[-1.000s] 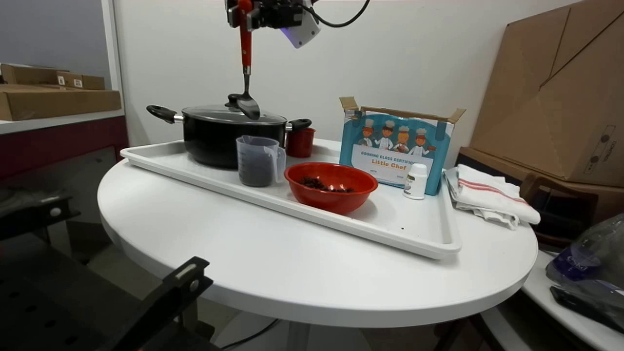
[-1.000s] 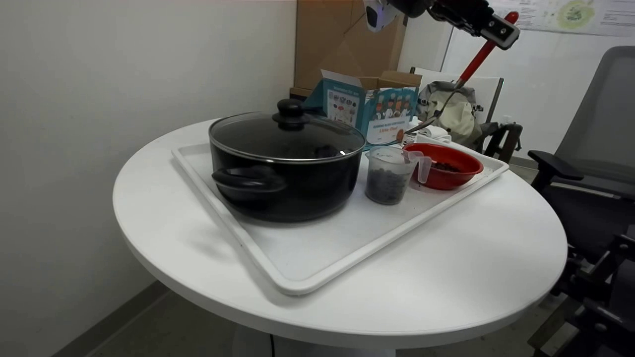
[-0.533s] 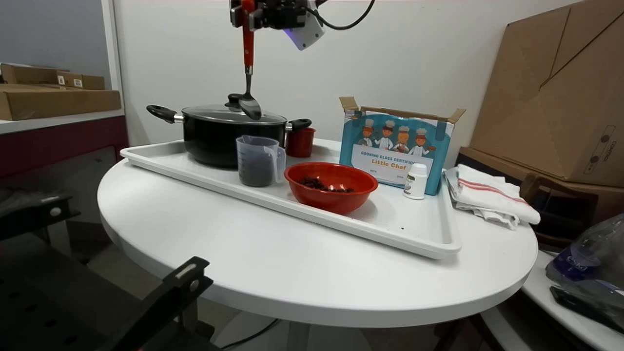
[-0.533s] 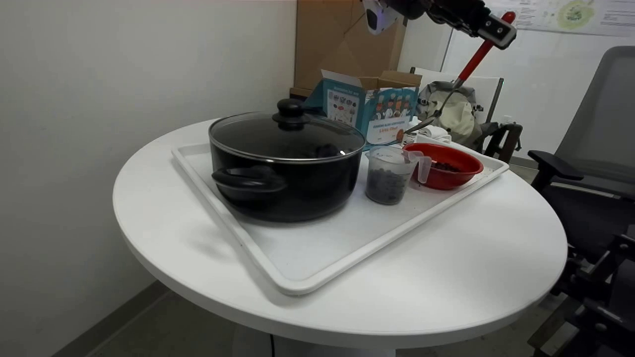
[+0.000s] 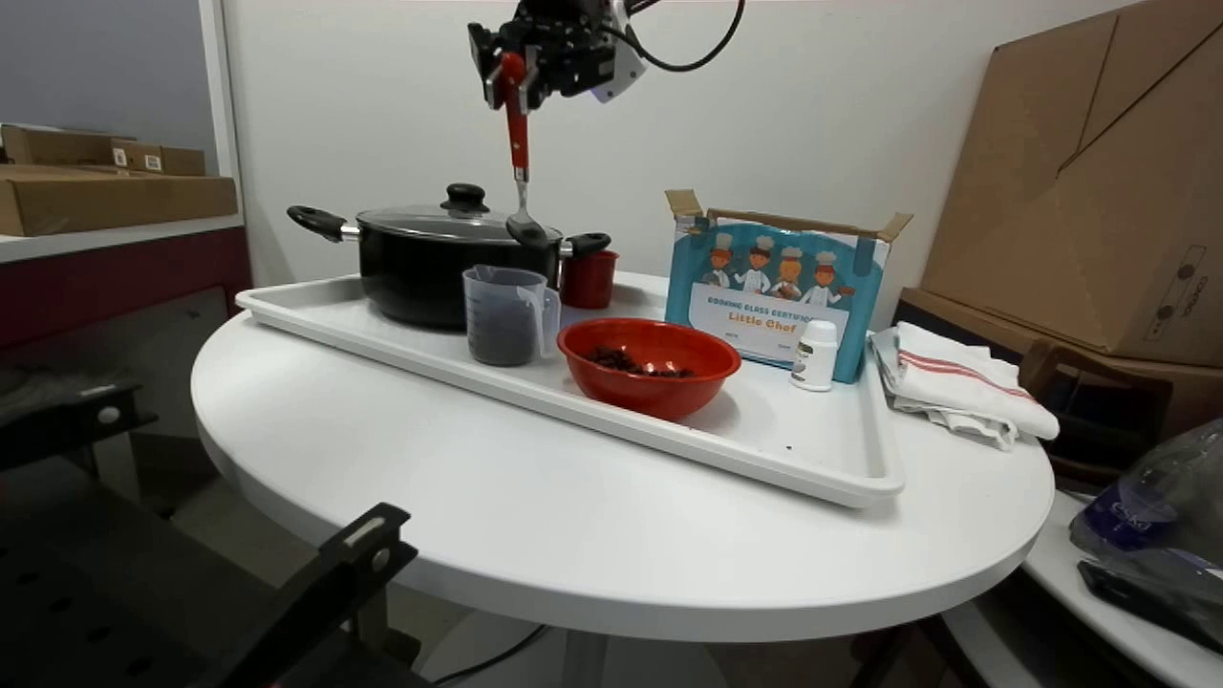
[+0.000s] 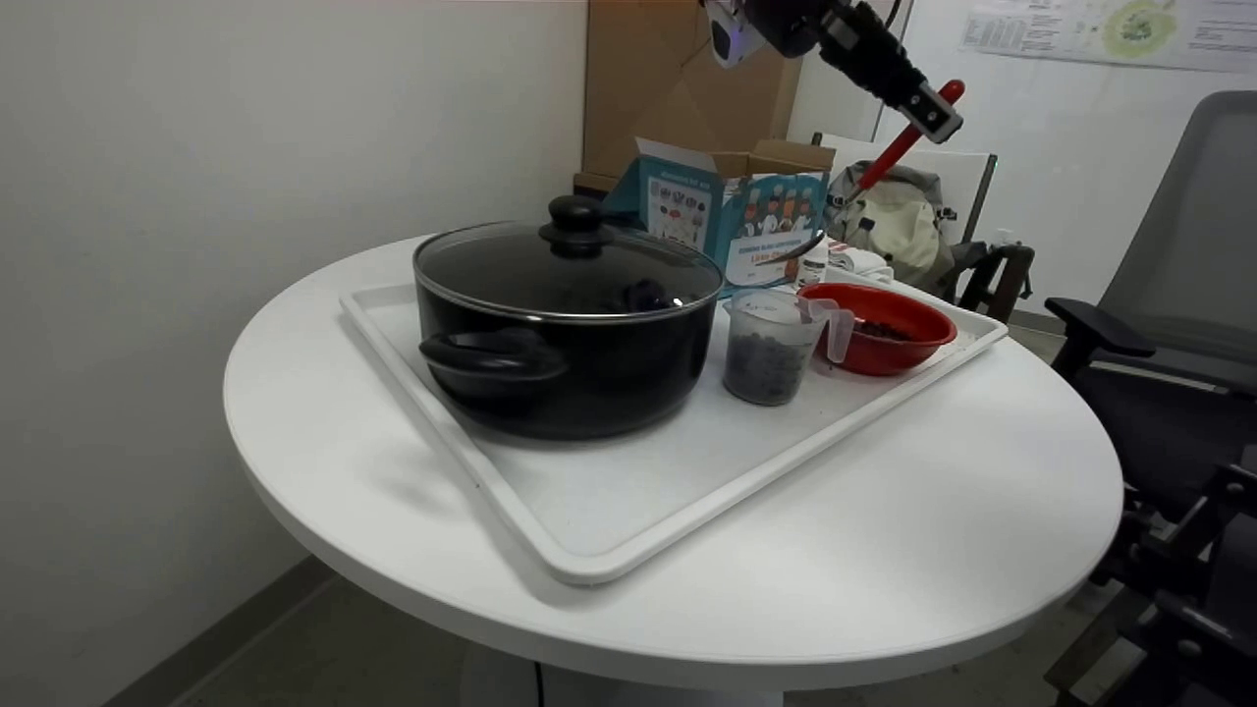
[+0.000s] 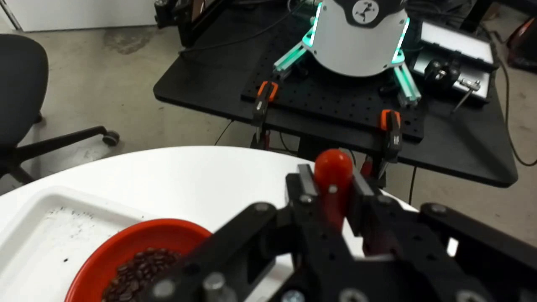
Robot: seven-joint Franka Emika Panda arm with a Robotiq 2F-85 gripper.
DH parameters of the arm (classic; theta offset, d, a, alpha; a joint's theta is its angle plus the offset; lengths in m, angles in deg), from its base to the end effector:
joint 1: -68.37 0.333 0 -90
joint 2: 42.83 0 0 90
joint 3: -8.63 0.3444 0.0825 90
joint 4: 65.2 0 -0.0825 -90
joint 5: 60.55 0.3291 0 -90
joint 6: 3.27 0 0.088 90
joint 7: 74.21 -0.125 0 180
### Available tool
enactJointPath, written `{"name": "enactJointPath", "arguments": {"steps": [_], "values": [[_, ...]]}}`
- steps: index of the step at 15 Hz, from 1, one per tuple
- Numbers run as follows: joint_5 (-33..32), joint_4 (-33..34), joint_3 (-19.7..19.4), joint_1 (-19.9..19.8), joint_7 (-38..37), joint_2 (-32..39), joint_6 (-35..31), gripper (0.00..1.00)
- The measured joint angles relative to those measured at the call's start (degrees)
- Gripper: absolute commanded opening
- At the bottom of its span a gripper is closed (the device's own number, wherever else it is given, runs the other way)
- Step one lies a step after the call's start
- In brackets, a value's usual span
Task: Use the spoon to scoop some beans from the red bowl to the clear jar
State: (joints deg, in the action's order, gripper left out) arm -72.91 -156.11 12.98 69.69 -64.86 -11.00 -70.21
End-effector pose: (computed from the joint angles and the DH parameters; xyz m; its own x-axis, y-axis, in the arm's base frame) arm 0.5219 0.0137 0.3328 0.5301 0.1564 -0.8334 0.2911 -0.9567 0.0057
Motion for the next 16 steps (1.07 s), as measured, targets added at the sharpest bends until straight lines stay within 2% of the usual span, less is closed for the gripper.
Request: {"name": "enactJointPath", "arguments": {"steps": [3,8,12,16], "values": [[0.0,-5.19,-0.51,-0.54,-0.3,-2.3,-7.08,0.09],[0.02,-18.25,-1.57,-2.49,-0.28,-7.18,-18.54,0.09],[-0.05,-29.16,-2.29,-3.13,-0.27,-14.37,-28.24,0.09],[-0.7,-38.62,-2.4,-3.12,-0.27,-23.75,-34.92,0.09]]}}
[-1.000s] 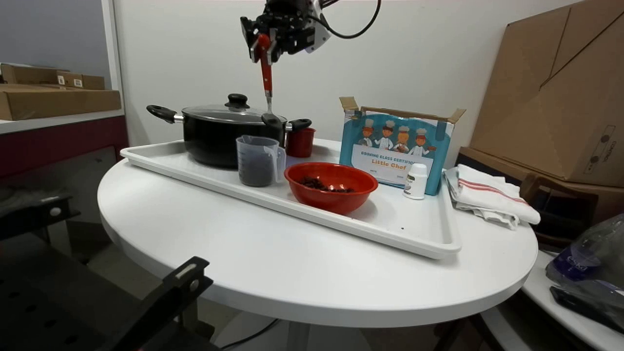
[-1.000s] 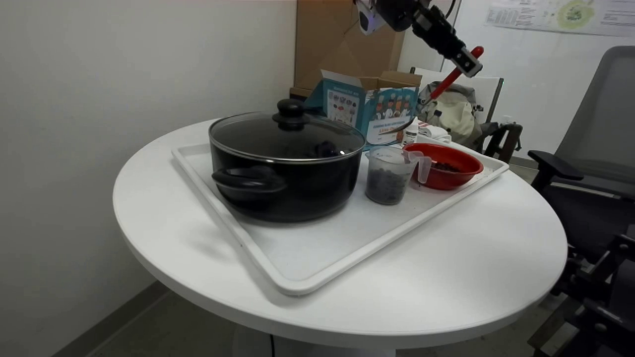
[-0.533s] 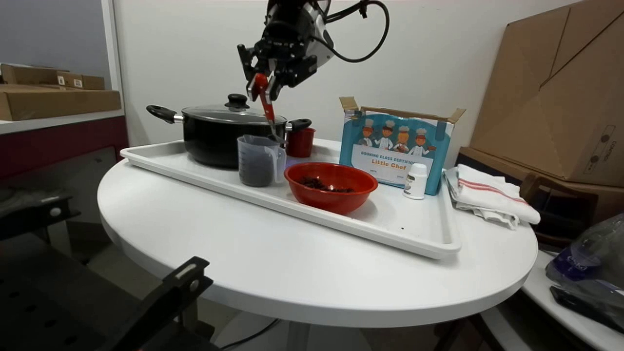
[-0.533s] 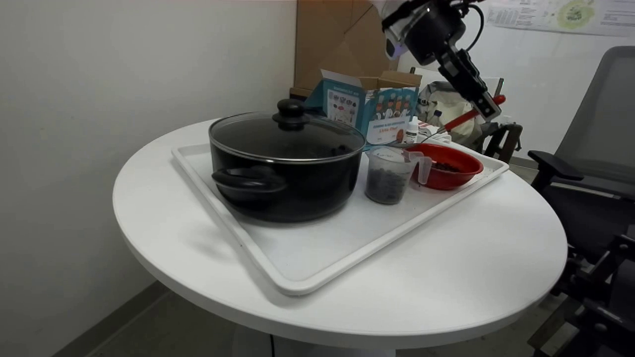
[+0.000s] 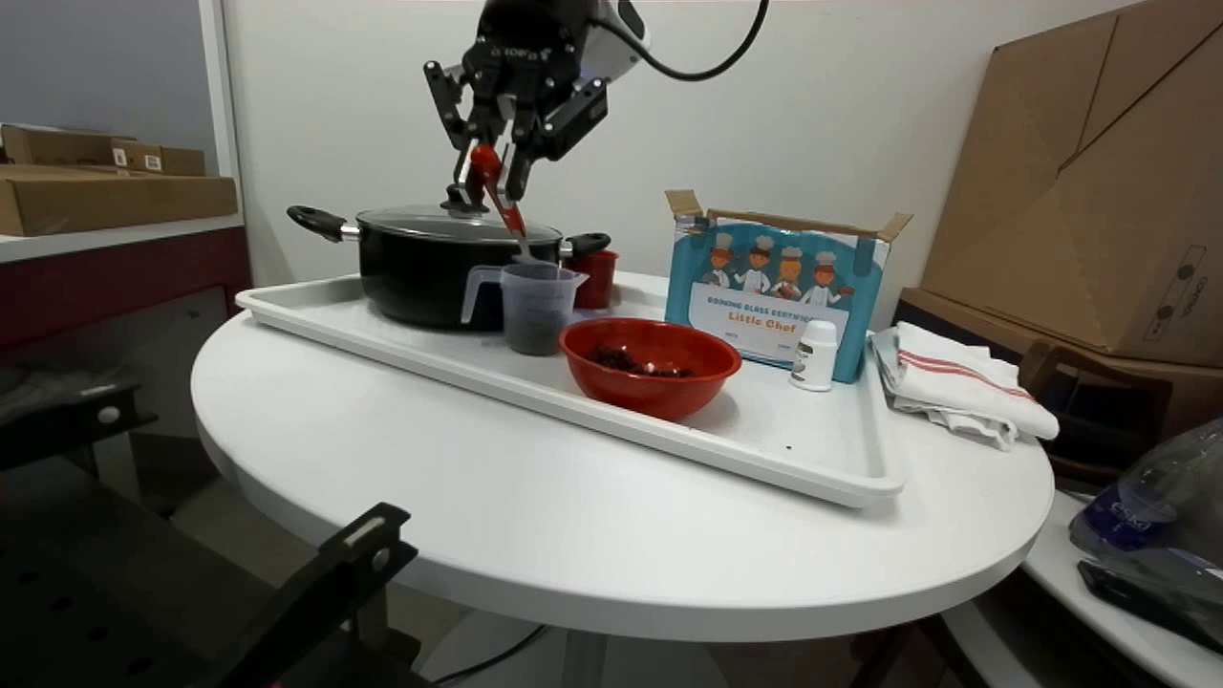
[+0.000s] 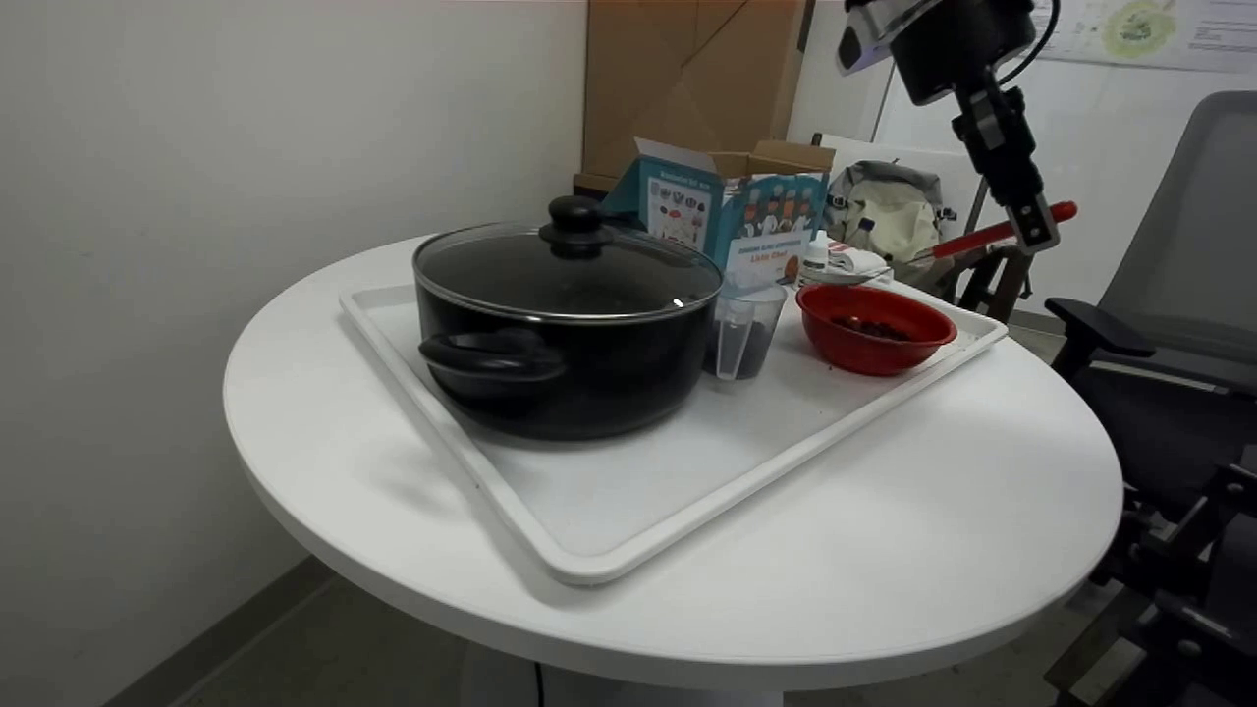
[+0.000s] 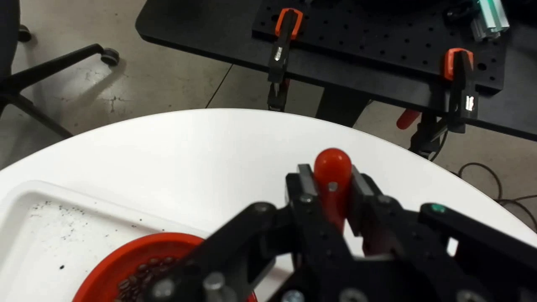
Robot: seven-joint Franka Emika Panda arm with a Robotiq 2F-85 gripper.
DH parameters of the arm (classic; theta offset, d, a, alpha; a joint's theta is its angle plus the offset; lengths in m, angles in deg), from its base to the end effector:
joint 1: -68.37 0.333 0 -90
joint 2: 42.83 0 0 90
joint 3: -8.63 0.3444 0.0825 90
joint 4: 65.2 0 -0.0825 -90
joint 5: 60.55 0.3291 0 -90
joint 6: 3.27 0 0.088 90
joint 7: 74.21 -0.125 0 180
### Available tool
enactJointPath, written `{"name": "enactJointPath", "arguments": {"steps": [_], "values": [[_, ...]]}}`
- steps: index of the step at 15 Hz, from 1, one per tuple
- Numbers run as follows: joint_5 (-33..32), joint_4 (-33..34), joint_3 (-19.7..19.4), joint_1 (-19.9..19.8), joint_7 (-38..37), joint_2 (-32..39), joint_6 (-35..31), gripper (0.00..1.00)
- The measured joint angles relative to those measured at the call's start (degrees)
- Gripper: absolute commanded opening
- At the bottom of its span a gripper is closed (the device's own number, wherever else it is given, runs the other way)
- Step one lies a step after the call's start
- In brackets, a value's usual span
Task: Use the spoon to scoop some beans from the red bowl to the clear jar
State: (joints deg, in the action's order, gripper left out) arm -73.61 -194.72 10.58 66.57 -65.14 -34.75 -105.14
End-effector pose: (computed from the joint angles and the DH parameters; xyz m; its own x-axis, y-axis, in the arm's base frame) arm 0.4134 -0.0226 0.3239 0.7710 0.2041 -0.6032 0.2943 -0.9542 0.0533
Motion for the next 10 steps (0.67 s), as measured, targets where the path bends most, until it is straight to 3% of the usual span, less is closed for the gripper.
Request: {"name": "enactJointPath", "arguments": {"steps": [6,10], "values": [[-0.57,-9.44,-2.23,-0.42,0.21,-11.64,-5.68,0.09],[-0.49,-10.61,-5.92,-2.54,3.52,-13.35,-5.8,0.09]]}}
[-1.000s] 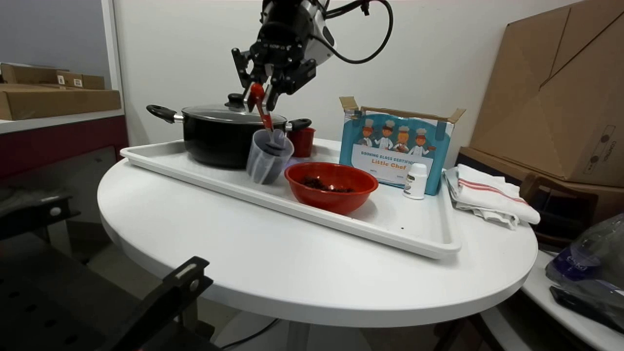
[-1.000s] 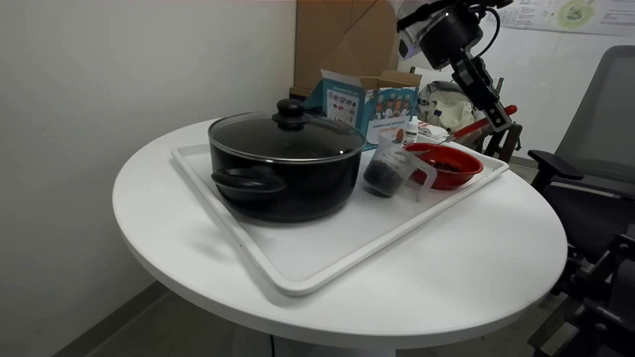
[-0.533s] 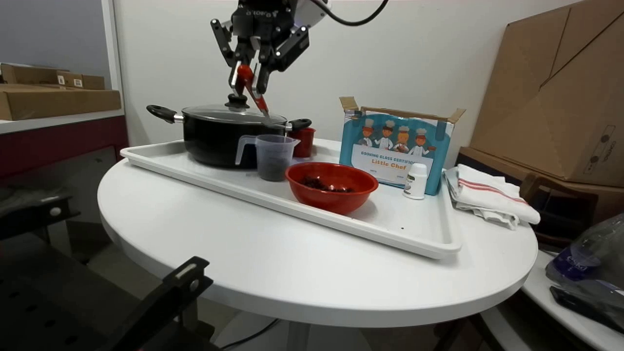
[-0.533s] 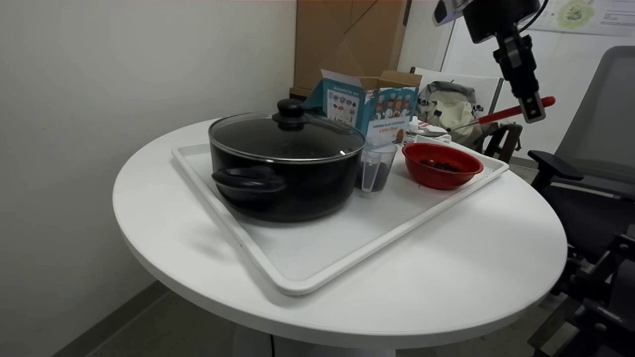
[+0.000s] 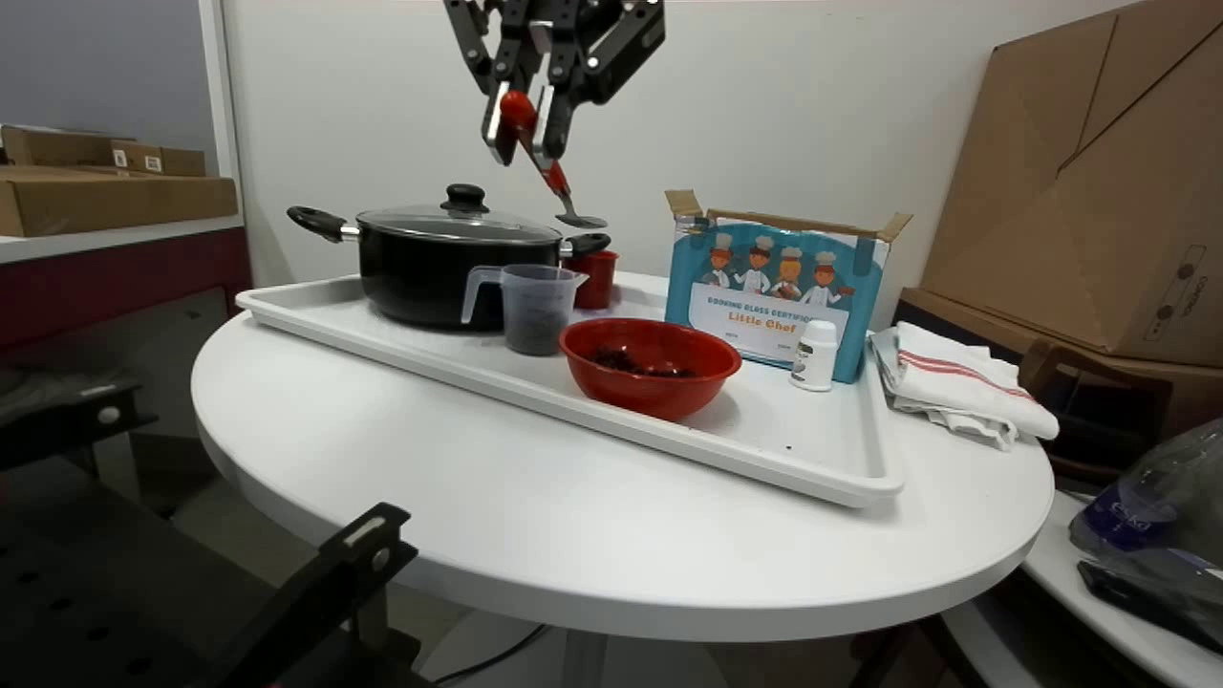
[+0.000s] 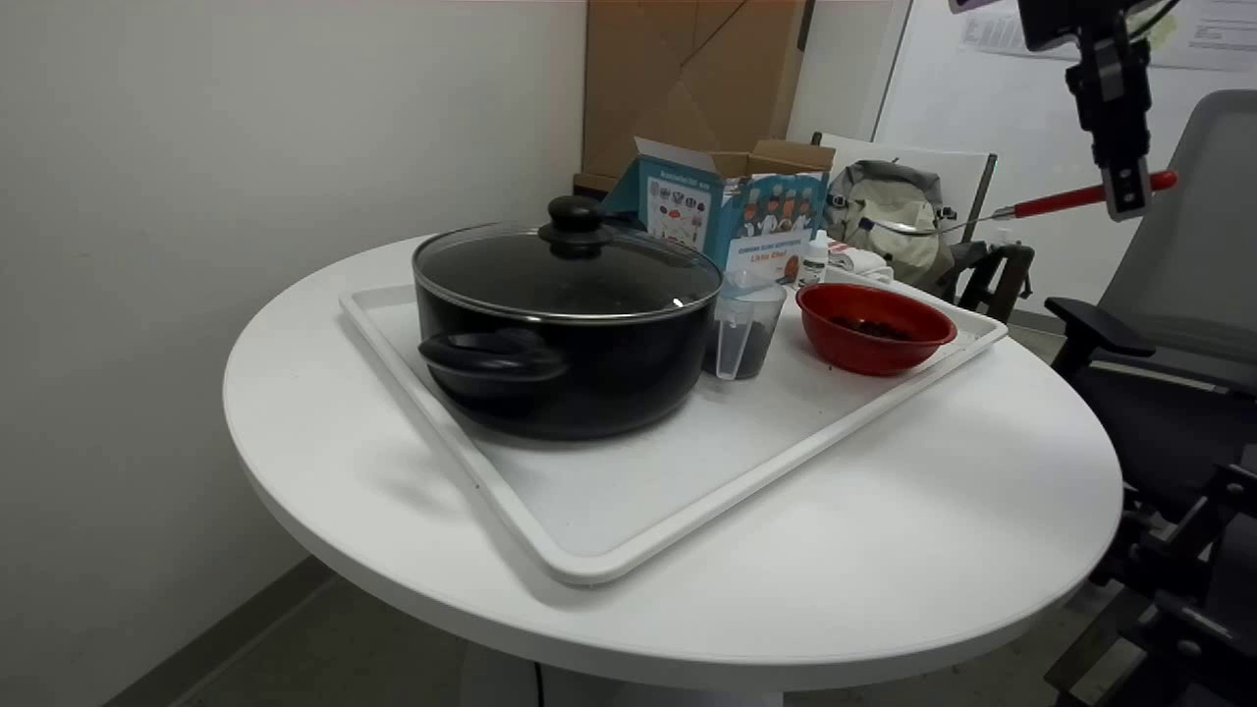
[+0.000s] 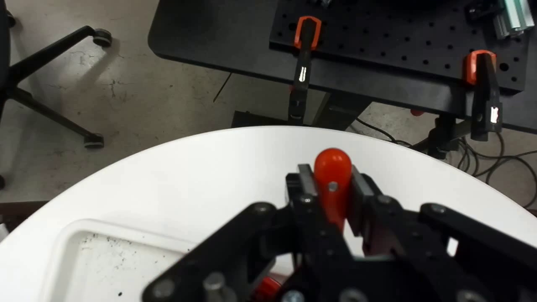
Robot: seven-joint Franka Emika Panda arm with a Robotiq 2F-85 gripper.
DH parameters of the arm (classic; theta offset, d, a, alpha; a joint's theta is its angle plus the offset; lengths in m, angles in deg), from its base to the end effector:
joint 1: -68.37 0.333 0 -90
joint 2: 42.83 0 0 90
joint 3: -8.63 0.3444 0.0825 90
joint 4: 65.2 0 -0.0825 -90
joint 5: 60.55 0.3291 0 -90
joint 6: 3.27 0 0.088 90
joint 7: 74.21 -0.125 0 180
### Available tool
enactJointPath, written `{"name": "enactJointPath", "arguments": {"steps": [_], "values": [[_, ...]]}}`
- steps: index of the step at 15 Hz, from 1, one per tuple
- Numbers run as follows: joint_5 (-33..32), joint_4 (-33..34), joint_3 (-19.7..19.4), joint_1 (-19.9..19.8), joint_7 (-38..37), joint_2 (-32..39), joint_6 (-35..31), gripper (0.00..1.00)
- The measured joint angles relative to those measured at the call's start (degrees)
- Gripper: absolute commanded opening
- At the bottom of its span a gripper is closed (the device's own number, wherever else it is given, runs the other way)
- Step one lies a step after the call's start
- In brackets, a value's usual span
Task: Use the spoon to scoop some beans from the red bowl to the clear jar
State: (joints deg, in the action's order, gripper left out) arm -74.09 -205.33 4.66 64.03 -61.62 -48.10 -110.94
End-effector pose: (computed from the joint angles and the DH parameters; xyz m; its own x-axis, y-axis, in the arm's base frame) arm 0.3580 -0.0742 0.3601 0.8586 0.1622 -0.4863 0.2154 -0.9750 0.0550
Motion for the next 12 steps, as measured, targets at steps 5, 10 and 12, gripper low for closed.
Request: {"name": "enactJointPath", "arguments": {"steps": [5,10,12], "values": [[0.02,3.94,-3.49,-2.88,2.81,4.51,1.22,0.09],[2.53,12.65,-3.79,-3.48,9.56,12.16,10.93,0.09],[3.84,16.28,-3.77,-3.68,12.59,15.53,15.17,0.09]]}}
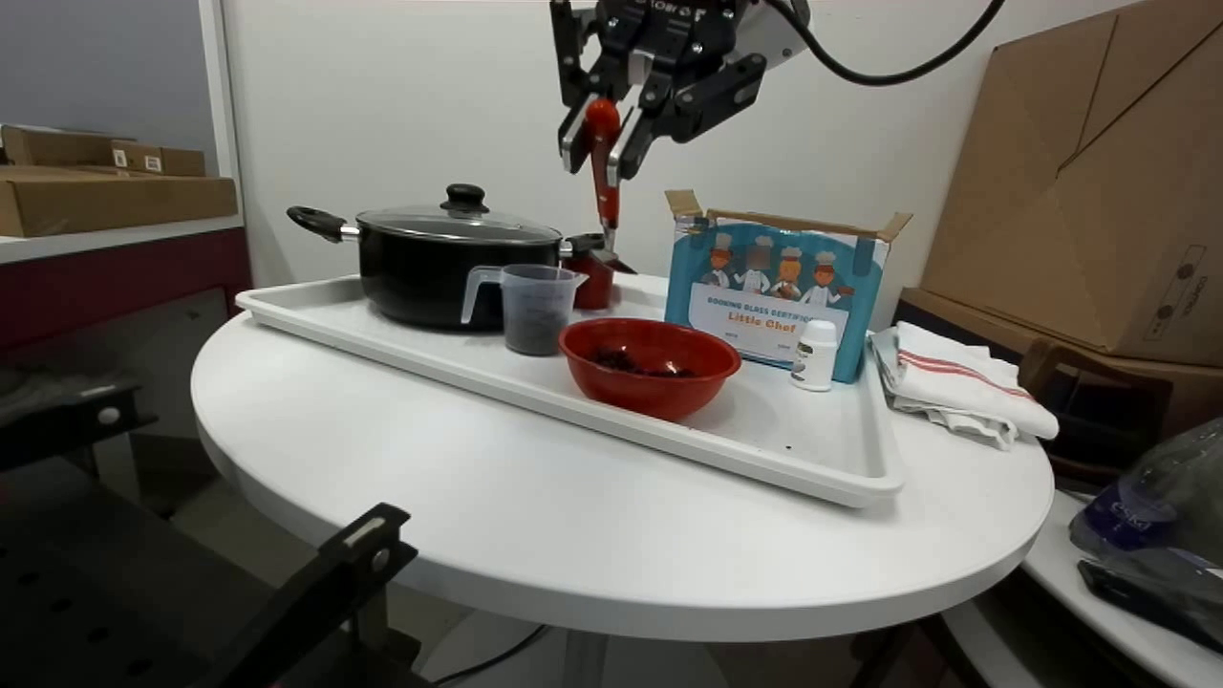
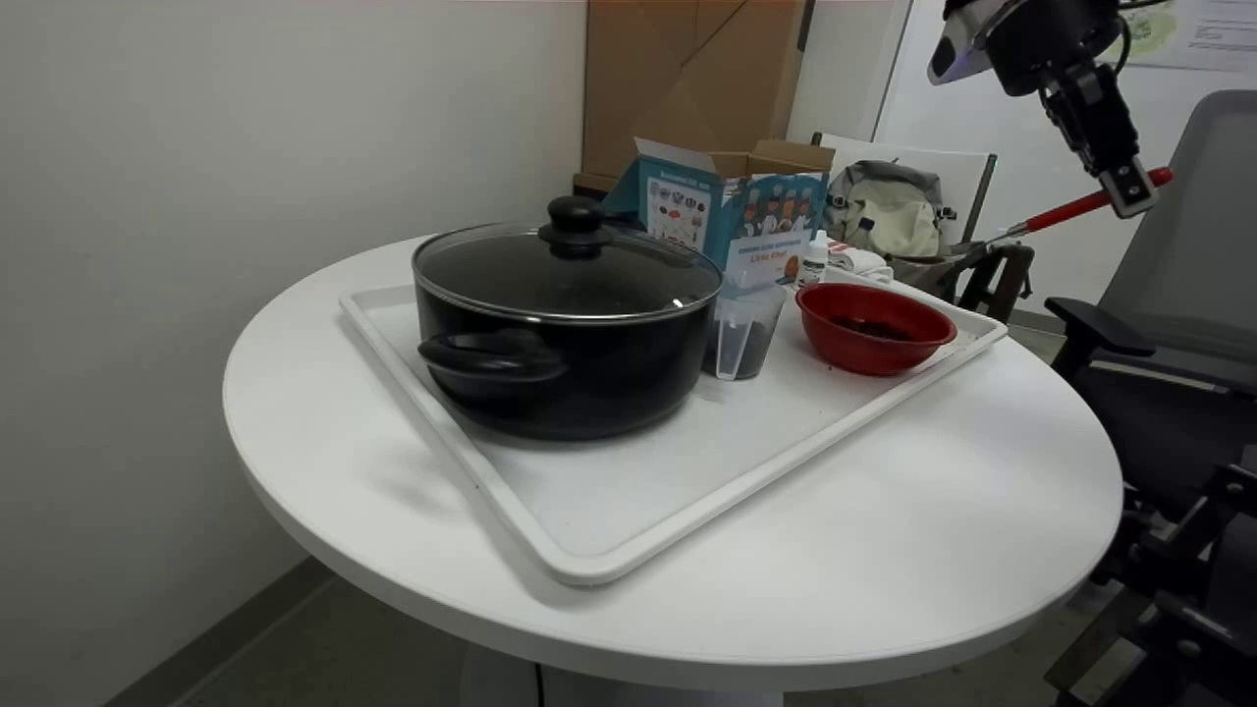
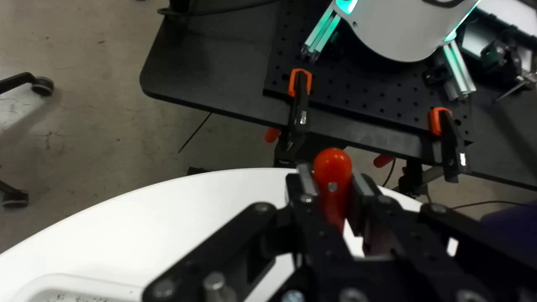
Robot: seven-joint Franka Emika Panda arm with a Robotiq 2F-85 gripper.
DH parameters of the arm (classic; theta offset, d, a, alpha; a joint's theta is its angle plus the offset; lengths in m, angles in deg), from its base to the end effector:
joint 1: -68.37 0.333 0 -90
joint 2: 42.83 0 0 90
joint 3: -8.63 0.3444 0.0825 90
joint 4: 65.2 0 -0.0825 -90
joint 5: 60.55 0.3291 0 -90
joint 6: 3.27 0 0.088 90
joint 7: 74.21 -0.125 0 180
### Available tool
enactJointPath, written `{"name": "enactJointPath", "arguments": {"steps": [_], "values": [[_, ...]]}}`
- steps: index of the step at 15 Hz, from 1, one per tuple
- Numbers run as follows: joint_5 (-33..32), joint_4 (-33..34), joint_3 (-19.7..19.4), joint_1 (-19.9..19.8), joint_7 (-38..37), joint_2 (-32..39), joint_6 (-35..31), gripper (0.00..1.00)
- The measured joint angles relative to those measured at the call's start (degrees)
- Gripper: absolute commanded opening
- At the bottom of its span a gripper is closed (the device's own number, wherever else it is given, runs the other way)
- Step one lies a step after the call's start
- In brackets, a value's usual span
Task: Use the spoon to scoop some beans from the red bowl to the clear jar
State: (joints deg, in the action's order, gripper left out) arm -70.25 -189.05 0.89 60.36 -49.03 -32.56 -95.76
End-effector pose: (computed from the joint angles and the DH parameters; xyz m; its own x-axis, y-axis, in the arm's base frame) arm 0.3992 -0.1327 0.3378 0.7145 0.2261 -0.6621 0.1681 -0.9741 -0.1513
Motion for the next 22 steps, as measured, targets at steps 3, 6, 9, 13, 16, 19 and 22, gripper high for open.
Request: {"name": "enactJointPath", "arguments": {"steps": [3,6,9,13,16,19,22], "values": [[1.77,5.3,0.11,-0.92,3.95,5.2,5.79,0.1],[4.26,10.27,0.26,-2.98,7.5,10.39,9.9,0.1],[7.27,14.79,0.47,-5.52,9.06,15.43,12.45,0.1],[10.69,19.57,0.69,-8.01,8.92,20.95,12.83,0.1],[11.62,21.72,1.07,-8.68,8.6,23.48,12.81,0.1],[11.26,22.89,1.37,-8.44,5.93,24.67,12.46,0.09],[8.52,23.03,1.38,-7.32,0.81,24.71,10.98,0.09]]}}
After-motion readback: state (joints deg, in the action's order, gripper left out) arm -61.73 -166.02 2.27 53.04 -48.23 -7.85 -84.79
